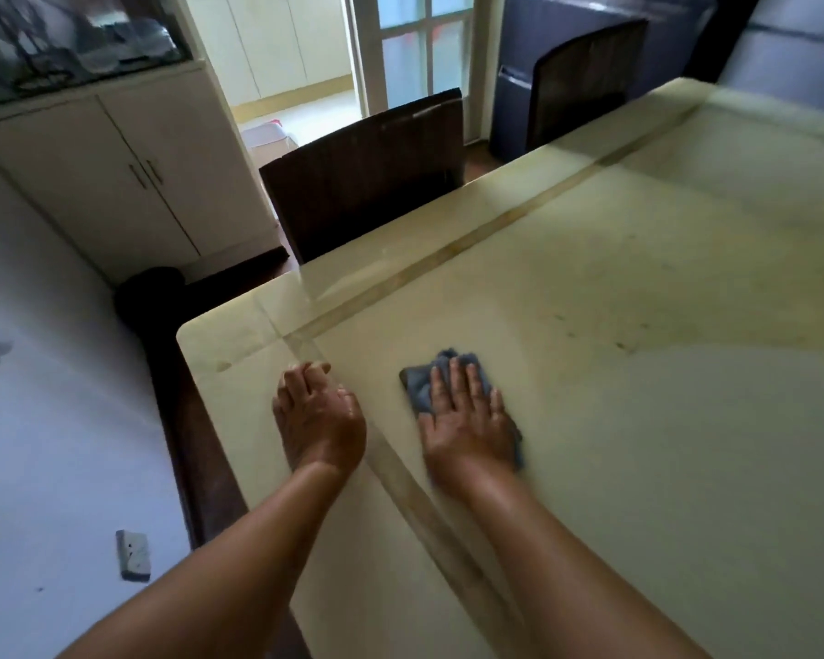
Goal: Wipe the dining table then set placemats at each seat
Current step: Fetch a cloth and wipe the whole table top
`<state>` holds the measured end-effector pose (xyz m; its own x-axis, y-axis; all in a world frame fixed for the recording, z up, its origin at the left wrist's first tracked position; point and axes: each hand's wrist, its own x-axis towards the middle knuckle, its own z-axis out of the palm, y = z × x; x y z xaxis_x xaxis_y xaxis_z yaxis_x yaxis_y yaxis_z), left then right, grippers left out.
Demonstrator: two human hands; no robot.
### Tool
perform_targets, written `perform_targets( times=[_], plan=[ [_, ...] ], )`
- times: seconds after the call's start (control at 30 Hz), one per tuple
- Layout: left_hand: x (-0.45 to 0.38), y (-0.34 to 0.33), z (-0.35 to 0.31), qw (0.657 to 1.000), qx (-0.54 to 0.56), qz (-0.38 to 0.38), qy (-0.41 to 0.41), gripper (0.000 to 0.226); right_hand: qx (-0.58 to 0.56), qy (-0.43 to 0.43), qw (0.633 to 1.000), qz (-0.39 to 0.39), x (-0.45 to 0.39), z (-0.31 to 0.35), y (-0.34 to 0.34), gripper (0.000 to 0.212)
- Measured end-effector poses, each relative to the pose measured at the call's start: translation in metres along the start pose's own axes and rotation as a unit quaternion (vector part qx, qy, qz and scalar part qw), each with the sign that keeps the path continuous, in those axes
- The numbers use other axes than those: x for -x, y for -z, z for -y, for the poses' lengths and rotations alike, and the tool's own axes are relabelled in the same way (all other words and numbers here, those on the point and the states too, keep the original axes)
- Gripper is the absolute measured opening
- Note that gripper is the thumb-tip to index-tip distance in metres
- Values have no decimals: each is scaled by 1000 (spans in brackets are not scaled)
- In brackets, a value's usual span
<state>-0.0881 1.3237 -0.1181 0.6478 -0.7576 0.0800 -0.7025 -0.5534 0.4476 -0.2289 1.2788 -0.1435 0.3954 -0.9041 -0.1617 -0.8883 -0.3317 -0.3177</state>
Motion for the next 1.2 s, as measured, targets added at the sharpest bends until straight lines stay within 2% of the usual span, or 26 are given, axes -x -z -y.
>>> perform_targets(
  times=[0.07, 0.1, 0.2, 0.33, 0.43, 0.5, 0.57, 0.67, 0.77, 0.83, 0.87, 0.93, 1.07, 1.13, 1.2],
  plan=[
    [-7, -9, -22, 999, 26, 24, -20, 37, 11, 52, 998, 22, 2, -25, 6, 58],
    [-14, -15, -32, 998, 34, 35, -37, 37, 17, 41, 999, 6, -3, -48, 14, 57],
    [-35, -25, -44, 994, 34, 69, -75, 37, 27, -99, 993, -64, -14, -123, 43, 56],
    [-67, -39, -63, 988, 48, 102, -101, 37, -5, -282, 956, -86, -29, -192, 73, 57],
    [-85, -50, -78, 986, 61, 107, -116, 36, -11, -367, 923, -119, -50, -192, 75, 58],
    [-96, -57, -83, 985, 72, 102, -122, 35, -12, -387, 914, -120, -68, -167, 70, 59],
    [-104, -62, -88, 985, 90, 90, -119, 33, 3, -310, 945, -108, -90, -128, 58, 60],
    [-116, -70, -98, 986, 102, 76, -111, 31, 5, -123, 991, -43, -125, -60, 35, 59],
    [-126, -79, -111, 986, 113, 72, -97, 31, 17, 11, 1000, -9, -145, -42, 30, 58],
    [-133, -86, -118, 985, 116, 76, -101, 32, 18, 48, 999, 3, -160, -64, 40, 56],
    [-137, -88, -121, 985, 118, 75, -98, 32, 18, 33, 999, 3, -168, -81, 49, 55],
    [-143, -94, -121, 985, 126, 66, -95, 33, 23, -69, 997, -18, -188, -118, 67, 55],
    [-137, -98, -122, 985, 119, 70, -99, 36, -13, -291, 953, -88, -206, -173, 92, 56],
    [-141, -101, -122, 987, 101, 76, -103, 38, -21, -337, 936, -100, -221, -169, 91, 57],
    [-145, -102, -122, 988, 86, 88, -96, 41, -17, -315, 945, -80, -235, -144, 87, 58]
  ],
)
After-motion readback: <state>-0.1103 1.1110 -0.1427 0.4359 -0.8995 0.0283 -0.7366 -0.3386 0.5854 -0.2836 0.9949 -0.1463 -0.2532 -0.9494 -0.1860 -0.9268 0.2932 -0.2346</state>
